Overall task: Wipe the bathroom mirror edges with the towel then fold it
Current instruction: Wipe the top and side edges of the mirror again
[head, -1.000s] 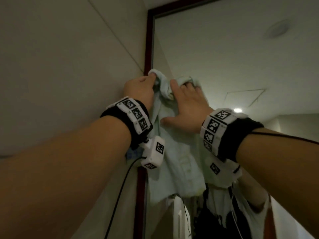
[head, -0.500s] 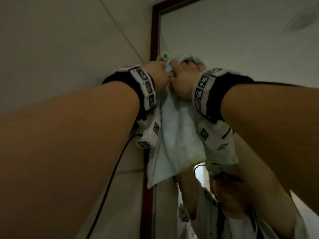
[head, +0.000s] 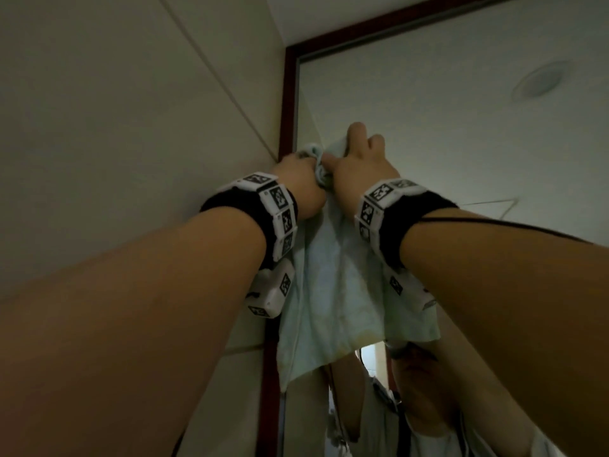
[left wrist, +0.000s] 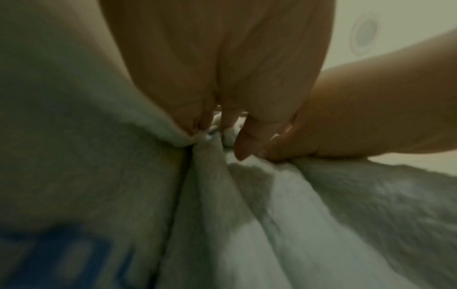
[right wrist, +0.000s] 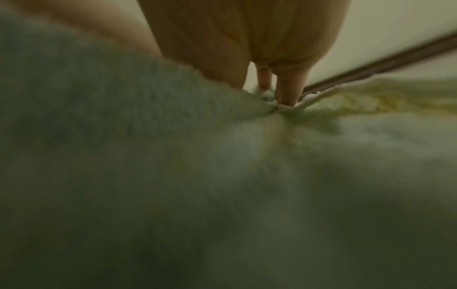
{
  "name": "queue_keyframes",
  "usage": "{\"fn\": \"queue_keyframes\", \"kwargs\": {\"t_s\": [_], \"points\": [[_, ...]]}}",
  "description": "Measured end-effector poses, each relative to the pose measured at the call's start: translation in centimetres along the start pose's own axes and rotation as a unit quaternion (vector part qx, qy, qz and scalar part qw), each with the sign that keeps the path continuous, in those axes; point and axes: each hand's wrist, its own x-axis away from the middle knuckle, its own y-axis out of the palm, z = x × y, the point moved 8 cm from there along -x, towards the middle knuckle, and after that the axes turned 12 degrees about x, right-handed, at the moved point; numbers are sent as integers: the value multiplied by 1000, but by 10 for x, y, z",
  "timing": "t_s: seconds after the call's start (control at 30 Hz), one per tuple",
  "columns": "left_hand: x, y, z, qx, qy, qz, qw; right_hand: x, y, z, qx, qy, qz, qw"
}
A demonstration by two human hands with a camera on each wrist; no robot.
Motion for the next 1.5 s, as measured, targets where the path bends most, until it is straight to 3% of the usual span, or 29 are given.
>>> {"fn": "queue_keyframes", "kwargs": {"t_s": [0.07, 0.23, 0.33, 0.47, 0.6, 0.83, 1.03, 1.27, 1.5], "points": [[0, 2, -3, 60, -15, -8, 998, 7, 3, -8, 26, -31, 18, 999], [-1, 2, -8, 150, -13, -24, 988, -2, 15, -24, 37, -68, -57, 995], [2, 0, 1, 161, 26, -24, 986, -5, 4, -15, -41, -44, -80, 995], [4, 2, -1, 110, 34, -11, 993, -3, -3, 0, -94, -44, -70, 992], [-3, 3, 2, 42, 42, -35, 998, 3, 2, -3, -57, -64, -82, 993], [-6, 10, 3, -32, 45, -67, 996, 11, 8, -6, 138, -67, -37, 988], [-7, 13, -4, -34, 35, -74, 996, -8, 35, -23, 135, -83, -76, 984], [-4, 6, -3, -51, 34, -70, 996, -3, 29, -25, 19, -45, -105, 993], [14, 7, -9, -85, 43, -90, 991, 5, 35, -38, 28, -68, -142, 987]]}}
